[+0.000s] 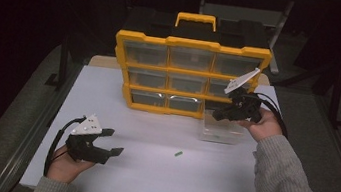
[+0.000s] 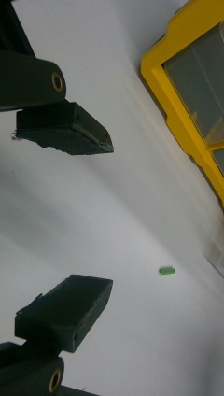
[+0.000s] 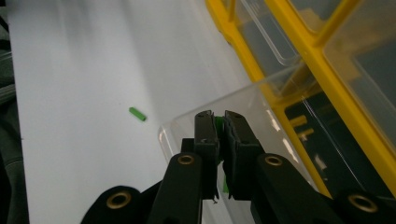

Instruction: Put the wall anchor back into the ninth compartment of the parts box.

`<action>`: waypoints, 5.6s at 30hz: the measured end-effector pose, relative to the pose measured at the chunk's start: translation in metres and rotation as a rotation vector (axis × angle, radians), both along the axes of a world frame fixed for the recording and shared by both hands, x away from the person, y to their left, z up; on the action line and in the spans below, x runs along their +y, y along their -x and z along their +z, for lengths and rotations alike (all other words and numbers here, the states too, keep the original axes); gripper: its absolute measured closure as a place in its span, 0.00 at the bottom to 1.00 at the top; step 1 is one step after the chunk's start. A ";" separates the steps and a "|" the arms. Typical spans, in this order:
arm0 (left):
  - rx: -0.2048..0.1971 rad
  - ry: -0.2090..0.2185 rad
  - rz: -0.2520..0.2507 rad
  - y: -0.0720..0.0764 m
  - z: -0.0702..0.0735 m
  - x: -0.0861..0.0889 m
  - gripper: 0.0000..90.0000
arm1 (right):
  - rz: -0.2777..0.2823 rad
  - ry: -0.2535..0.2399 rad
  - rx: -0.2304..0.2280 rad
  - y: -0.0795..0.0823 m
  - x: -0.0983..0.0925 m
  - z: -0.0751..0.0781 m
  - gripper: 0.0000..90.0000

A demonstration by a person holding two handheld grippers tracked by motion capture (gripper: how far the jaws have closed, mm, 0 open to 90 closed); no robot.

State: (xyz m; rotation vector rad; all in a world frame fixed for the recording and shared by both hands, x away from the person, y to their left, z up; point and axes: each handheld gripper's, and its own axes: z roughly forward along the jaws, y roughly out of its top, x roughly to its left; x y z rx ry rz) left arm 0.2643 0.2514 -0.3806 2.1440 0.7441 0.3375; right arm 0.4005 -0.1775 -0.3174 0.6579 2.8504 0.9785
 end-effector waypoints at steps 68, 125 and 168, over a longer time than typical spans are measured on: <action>-0.002 0.010 0.004 0.000 0.001 0.001 0.31 | 0.193 -0.034 -0.029 0.045 0.077 -0.027 0.64; 0.003 0.025 0.002 0.000 0.001 0.001 0.30 | 0.286 0.204 0.020 0.043 0.117 -0.109 0.92; 0.014 0.028 0.006 0.000 -0.001 0.001 0.30 | 0.254 0.026 0.006 0.030 0.079 -0.024 0.93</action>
